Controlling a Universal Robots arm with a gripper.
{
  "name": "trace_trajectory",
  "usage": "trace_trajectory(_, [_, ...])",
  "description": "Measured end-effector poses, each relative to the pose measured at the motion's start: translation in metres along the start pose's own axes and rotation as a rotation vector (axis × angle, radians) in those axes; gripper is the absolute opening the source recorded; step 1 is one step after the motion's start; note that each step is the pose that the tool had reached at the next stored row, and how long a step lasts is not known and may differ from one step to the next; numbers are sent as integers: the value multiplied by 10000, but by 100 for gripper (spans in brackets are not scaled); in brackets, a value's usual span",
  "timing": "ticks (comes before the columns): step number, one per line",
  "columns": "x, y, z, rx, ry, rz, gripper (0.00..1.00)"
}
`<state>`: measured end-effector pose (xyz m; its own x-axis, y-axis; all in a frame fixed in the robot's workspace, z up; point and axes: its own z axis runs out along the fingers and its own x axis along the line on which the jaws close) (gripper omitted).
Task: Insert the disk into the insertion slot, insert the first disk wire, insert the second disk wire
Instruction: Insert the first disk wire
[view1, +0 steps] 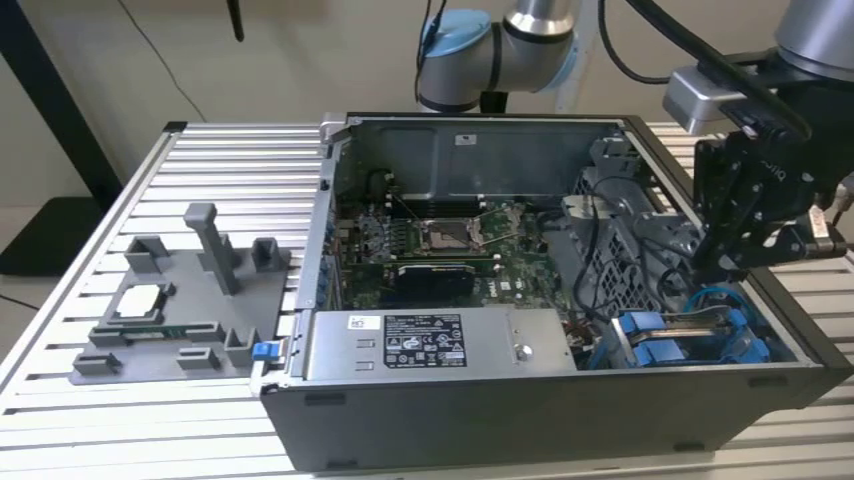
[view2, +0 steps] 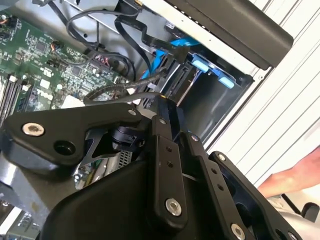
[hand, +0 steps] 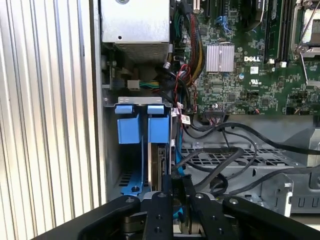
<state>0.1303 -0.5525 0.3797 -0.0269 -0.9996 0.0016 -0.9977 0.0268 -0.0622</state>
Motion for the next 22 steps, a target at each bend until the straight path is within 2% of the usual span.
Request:
trace_trajectory(3, [10, -49, 11, -171, 48, -3, 0])
trace_trajectory(6, [21, -75, 28, -270, 67, -5, 0])
trace_trajectory(10, [31, -96, 47, -338, 78, -6, 0])
trace_trajectory(20, [31, -98, 50, -344, 83, -6, 0])
trace_trajectory(22, [31, -99, 53, -397, 81, -8, 0])
